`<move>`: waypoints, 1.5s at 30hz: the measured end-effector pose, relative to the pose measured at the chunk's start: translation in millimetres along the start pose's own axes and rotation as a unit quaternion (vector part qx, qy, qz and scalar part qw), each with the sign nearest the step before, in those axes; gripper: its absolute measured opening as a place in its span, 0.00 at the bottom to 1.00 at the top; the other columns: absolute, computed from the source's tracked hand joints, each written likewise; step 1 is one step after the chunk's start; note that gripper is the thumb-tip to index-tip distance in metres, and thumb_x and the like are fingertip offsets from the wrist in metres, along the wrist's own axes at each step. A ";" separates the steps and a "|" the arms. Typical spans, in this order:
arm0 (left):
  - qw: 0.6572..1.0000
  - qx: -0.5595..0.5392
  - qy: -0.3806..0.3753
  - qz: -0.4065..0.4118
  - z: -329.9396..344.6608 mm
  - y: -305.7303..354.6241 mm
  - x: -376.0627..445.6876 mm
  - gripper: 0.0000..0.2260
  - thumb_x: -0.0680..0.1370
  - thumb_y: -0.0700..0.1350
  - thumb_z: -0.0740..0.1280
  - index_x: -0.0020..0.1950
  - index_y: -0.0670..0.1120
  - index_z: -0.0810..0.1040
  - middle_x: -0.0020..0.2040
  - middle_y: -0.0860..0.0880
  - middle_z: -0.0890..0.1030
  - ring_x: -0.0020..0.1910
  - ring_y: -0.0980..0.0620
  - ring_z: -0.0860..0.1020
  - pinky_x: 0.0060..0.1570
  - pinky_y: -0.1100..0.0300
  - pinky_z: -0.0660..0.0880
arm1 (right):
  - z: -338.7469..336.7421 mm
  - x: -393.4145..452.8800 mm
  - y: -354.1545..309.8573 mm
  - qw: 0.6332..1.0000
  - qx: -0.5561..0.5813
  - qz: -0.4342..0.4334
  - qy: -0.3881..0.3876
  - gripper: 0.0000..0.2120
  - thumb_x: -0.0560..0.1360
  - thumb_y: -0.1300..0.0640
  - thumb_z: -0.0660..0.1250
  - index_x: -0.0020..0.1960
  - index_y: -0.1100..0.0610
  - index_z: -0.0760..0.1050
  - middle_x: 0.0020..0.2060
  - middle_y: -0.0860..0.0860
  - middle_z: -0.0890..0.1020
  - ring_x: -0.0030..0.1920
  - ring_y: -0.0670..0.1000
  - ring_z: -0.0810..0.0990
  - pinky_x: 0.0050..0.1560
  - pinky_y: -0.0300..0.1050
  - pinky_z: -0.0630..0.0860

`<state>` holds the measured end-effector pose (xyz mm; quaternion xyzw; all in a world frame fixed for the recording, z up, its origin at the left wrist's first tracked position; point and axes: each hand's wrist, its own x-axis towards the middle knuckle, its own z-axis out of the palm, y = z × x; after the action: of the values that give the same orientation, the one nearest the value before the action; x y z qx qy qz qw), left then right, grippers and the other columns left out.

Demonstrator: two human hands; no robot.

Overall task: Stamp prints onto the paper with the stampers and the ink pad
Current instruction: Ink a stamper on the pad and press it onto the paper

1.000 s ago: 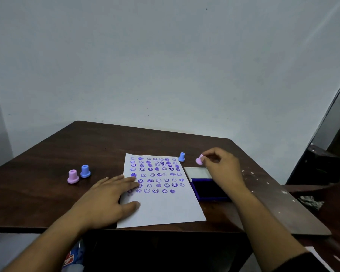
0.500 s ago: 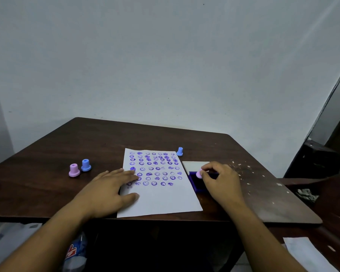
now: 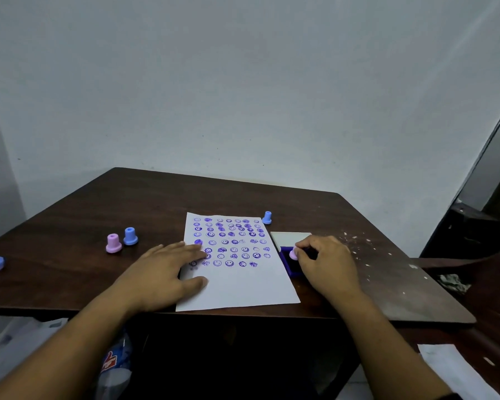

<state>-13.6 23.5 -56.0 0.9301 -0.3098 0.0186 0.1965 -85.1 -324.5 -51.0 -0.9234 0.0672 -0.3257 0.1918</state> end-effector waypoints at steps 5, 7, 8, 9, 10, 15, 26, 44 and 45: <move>1.000 0.004 0.000 0.001 -1.2 1.1 -0.5 0.33 0.72 0.72 0.57 0.76 0.65 0.66 0.78 0.65 0.63 0.79 0.63 0.55 0.78 0.52 0.53 | -0.7 2.8 1.1 1.000 0.006 0.004 -0.008 0.01 0.76 0.48 0.76 0.46 0.45 0.86 0.41 0.35 0.82 0.48 0.44 0.76 0.56 0.54 0.78; 1.000 0.003 -0.001 0.000 -1.9 1.5 -0.6 0.33 0.72 0.72 0.57 0.76 0.65 0.66 0.78 0.65 0.63 0.79 0.63 0.56 0.78 0.53 0.52 | -0.5 3.0 0.4 1.000 0.009 0.007 -0.011 0.01 0.76 0.49 0.76 0.45 0.44 0.85 0.38 0.32 0.79 0.47 0.44 0.76 0.55 0.53 0.78; 1.000 0.003 -0.002 0.000 -2.3 1.7 -0.8 0.33 0.72 0.72 0.57 0.76 0.65 0.66 0.78 0.65 0.62 0.79 0.63 0.56 0.78 0.53 0.52 | -0.3 2.7 0.4 1.000 0.012 0.007 -0.011 0.01 0.76 0.49 0.76 0.45 0.44 0.85 0.37 0.32 0.78 0.47 0.44 0.76 0.55 0.53 0.77; 1.000 0.004 -0.003 0.000 -2.5 1.9 -0.8 0.33 0.72 0.72 0.57 0.76 0.65 0.66 0.79 0.65 0.62 0.79 0.62 0.55 0.78 0.52 0.52 | 0.2 2.4 0.6 1.000 0.014 0.007 -0.011 0.01 0.76 0.48 0.76 0.46 0.44 0.85 0.37 0.31 0.77 0.46 0.44 0.76 0.55 0.52 0.77; 1.000 0.004 -0.003 0.001 -2.4 2.0 -1.0 0.33 0.72 0.71 0.57 0.76 0.64 0.66 0.79 0.65 0.62 0.79 0.62 0.55 0.79 0.52 0.52 | 0.6 2.0 0.8 1.000 0.012 0.009 -0.013 0.01 0.76 0.48 0.75 0.46 0.44 0.84 0.37 0.32 0.77 0.45 0.43 0.76 0.55 0.52 0.77; 1.000 0.004 0.003 0.001 -1.5 2.4 -0.6 0.30 0.75 0.69 0.61 0.76 0.64 0.67 0.79 0.65 0.62 0.79 0.62 0.56 0.78 0.52 0.52 | 0.7 -0.1 0.5 1.000 -0.001 0.019 -0.019 0.03 0.77 0.47 0.75 0.49 0.43 0.82 0.37 0.34 0.75 0.40 0.38 0.75 0.53 0.50 0.77; 1.000 0.002 0.007 0.001 -0.5 0.9 -1.1 0.31 0.74 0.70 0.60 0.76 0.65 0.66 0.78 0.65 0.63 0.79 0.62 0.55 0.78 0.53 0.52 | 1.0 0.3 -10.7 0.999 0.047 0.016 0.005 0.05 0.75 0.51 0.77 0.46 0.43 0.81 0.38 0.33 0.79 0.45 0.37 0.78 0.54 0.55 0.80; 1.000 0.003 -0.012 -0.005 -2.3 1.6 -1.5 0.32 0.73 0.71 0.58 0.77 0.65 0.66 0.79 0.65 0.62 0.79 0.61 0.56 0.79 0.52 0.52 | 25.0 -6.4 -49.3 0.992 0.103 0.005 -0.073 0.05 0.76 0.48 0.78 0.48 0.42 0.83 0.41 0.36 0.83 0.47 0.40 0.79 0.48 0.45 0.77; 1.000 0.003 -0.012 -0.005 -2.3 1.7 -1.1 0.33 0.72 0.71 0.58 0.76 0.65 0.66 0.79 0.65 0.62 0.79 0.61 0.56 0.79 0.51 0.52 | 24.5 -6.3 -49.4 0.992 0.100 0.005 -0.076 0.04 0.76 0.49 0.78 0.49 0.43 0.83 0.42 0.36 0.83 0.48 0.40 0.79 0.49 0.46 0.78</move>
<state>-15.3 23.8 -53.4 0.9324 -0.3073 0.0070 0.1901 -74.7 -270.0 -52.5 -0.9214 0.0240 -0.2590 0.2889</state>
